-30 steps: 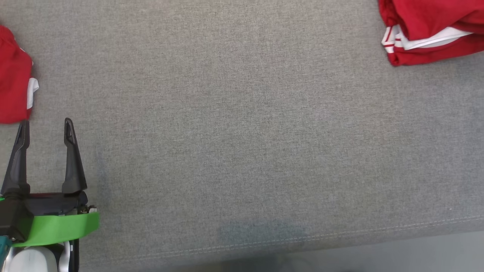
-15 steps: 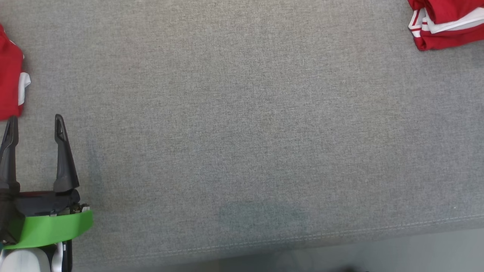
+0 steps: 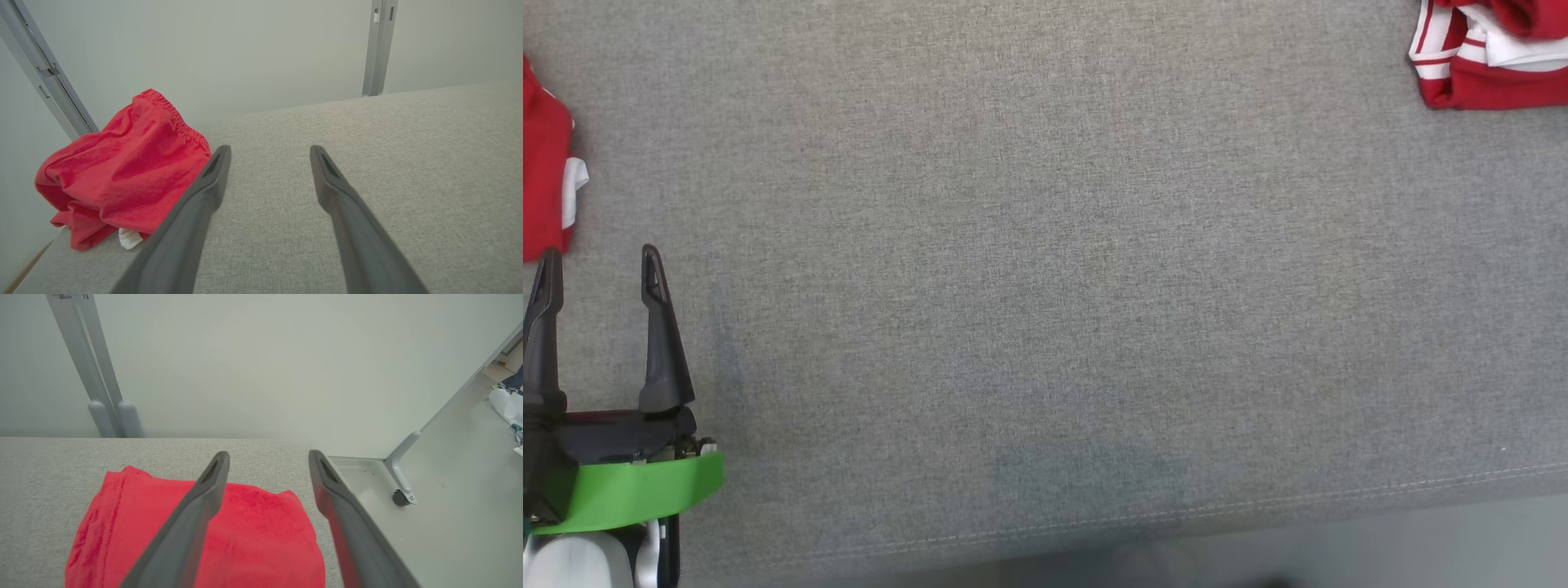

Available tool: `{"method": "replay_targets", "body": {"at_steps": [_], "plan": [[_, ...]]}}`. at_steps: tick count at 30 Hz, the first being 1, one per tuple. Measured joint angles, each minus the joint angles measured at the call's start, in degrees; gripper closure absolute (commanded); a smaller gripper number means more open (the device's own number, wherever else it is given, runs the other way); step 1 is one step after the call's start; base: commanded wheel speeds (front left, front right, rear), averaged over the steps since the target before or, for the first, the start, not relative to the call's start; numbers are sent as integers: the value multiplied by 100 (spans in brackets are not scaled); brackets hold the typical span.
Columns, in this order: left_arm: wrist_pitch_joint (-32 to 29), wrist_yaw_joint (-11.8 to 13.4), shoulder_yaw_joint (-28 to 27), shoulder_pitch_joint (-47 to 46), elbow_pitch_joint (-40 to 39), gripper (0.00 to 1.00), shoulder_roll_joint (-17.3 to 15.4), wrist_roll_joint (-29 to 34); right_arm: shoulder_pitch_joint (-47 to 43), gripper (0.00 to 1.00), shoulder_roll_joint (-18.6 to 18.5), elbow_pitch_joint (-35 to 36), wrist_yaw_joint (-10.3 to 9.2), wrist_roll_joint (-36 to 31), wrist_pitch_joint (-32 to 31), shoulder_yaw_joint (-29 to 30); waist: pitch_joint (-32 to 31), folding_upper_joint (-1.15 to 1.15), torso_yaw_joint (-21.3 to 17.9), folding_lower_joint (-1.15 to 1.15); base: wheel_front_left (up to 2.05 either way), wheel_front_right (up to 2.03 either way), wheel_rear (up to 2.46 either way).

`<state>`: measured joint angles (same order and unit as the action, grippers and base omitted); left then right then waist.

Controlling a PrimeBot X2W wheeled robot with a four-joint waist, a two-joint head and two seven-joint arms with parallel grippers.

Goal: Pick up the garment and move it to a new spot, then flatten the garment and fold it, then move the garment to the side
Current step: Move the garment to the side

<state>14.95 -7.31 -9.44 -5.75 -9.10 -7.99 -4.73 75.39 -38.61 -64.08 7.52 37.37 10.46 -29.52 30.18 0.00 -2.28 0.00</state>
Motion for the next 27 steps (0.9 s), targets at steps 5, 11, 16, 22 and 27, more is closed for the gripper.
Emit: {"method": "replay_targets", "body": {"at_steps": [5, 11, 16, 22, 27], "plan": [[0, 0, -8, -13, 74, 0, 76, -1, -1, 0, 292, 212, 1, 63, 281, -19, -147, 0, -15, 0, 0, 0, 0], [0, 0, 5, 1, 212, 0, 207, -22, -321, 0, 506, 624, 0, 246, 435, 105, -408, 0, -14, 0, 0, 0, 0], [0, 0, 14, 96, 343, 0, 310, -60, -903, 0, 695, 1223, 0, 277, 459, 377, -754, 0, 7, -1, 0, 0, 0], [0, 0, -4, 283, 464, 0, 381, -86, -1764, 0, 1190, 1837, 1, 2, 459, 649, -1191, 0, 29, -1, 0, 0, 0], [0, 1, -2, 367, 566, 0, 441, -115, -2421, 0, 1630, 2348, 0, -298, 460, 838, -1511, 0, 53, -1, 0, 0, 0]]}}
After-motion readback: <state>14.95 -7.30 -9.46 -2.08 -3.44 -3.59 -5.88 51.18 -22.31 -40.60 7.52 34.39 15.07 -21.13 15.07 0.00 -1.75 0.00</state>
